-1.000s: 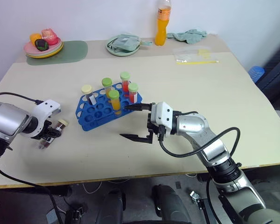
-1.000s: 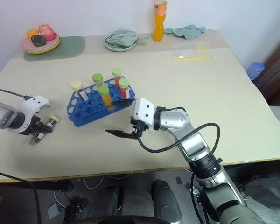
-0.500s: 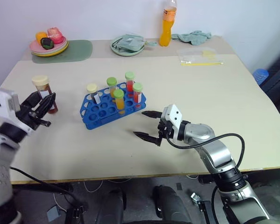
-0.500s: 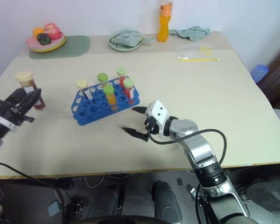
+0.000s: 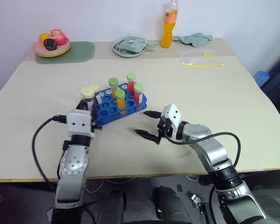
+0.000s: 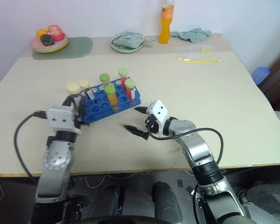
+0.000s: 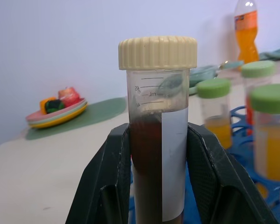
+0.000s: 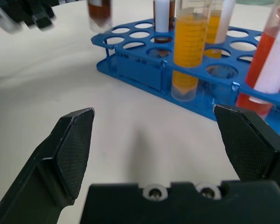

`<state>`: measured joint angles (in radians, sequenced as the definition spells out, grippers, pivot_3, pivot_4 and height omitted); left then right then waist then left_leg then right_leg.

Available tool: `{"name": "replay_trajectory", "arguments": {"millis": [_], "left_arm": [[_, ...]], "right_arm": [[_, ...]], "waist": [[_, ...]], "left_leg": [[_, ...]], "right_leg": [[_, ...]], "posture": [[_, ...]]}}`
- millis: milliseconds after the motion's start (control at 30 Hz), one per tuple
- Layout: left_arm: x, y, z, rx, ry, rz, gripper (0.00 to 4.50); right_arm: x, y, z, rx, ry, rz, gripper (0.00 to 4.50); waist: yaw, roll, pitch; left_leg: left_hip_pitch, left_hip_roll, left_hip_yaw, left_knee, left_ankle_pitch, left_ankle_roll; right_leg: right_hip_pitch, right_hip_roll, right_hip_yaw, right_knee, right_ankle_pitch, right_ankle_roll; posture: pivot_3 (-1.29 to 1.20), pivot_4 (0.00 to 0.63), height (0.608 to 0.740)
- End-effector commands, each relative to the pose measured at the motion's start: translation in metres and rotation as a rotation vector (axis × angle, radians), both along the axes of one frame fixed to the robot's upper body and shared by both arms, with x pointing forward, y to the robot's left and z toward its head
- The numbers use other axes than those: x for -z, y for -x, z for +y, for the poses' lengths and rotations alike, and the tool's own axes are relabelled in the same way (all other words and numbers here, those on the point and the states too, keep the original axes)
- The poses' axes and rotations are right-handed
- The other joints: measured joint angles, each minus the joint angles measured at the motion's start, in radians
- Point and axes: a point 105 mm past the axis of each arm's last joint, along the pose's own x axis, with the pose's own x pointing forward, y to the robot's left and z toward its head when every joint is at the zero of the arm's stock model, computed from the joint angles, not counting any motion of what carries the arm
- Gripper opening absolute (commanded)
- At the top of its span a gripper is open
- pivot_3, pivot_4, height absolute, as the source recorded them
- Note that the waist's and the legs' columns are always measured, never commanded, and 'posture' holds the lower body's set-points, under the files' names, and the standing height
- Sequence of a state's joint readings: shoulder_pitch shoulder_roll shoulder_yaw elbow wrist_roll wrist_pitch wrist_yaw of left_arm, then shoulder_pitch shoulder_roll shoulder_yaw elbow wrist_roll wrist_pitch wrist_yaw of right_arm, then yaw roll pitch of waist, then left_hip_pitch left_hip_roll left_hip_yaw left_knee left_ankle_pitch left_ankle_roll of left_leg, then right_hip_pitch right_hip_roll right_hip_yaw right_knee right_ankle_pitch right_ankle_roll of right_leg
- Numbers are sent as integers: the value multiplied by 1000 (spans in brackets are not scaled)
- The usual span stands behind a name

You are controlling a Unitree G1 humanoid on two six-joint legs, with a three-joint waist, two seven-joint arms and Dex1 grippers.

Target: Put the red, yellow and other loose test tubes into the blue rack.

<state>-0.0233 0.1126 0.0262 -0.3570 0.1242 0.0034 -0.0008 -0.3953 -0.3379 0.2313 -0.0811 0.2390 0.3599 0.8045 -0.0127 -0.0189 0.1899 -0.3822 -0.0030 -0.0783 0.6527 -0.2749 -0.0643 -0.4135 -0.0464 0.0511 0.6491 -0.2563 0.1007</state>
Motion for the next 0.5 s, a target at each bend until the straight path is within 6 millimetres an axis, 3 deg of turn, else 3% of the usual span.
{"name": "replay_trajectory", "arguments": {"millis": [33, 500], "left_arm": [[-11, -4, -19, 60, -16, -76, 1695], [4, -16, -18, 63, -7, -9, 1695]], "right_arm": [[-13, 8, 8, -21, -30, -55, 4500], [-11, 11, 7, 14, -38, -50, 4500]], "waist": [[0, 0, 0], [-2, 0, 0]], "left_leg": [[0, 0, 0, 0, 0, 0], [1, 0, 0, -1, 0, 0]], "right_leg": [[0, 0, 0, 0, 0, 0], [1, 0, 0, 0, 0, 0]], "posture": [[0, 150, 740], [0, 150, 740]]}}
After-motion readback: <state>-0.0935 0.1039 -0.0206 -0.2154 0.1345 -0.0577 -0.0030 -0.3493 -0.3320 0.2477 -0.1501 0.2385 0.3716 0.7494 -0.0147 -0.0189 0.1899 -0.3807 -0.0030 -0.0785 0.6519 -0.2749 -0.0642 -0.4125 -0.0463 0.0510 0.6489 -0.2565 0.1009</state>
